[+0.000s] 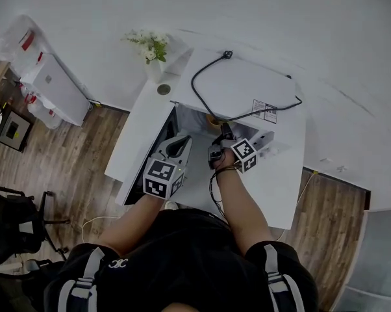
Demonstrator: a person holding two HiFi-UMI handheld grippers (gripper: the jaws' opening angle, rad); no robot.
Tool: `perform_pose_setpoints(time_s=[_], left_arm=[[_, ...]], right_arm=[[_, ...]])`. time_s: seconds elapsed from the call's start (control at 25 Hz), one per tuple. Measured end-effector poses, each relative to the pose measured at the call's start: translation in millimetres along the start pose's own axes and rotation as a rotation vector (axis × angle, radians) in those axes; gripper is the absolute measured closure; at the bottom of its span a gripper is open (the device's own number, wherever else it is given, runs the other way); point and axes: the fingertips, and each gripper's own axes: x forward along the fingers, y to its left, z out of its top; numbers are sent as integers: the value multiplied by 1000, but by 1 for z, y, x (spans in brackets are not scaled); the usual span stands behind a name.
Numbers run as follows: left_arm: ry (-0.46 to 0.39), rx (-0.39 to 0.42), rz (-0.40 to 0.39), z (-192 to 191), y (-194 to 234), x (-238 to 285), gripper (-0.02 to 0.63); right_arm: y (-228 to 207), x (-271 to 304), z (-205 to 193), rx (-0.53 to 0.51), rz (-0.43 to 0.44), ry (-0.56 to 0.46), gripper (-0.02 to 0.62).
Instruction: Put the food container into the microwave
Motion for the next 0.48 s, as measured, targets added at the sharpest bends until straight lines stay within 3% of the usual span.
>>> perform_pose_setpoints(time_s=[0.24, 0.48], left_arm=[[1, -15, -9, -3, -8, 10, 604], [9, -8, -34, -4, -23, 17, 604]], right_arm=[[9, -23, 6, -74, 32, 9, 576], [-10, -30, 16, -79, -54, -4, 578]])
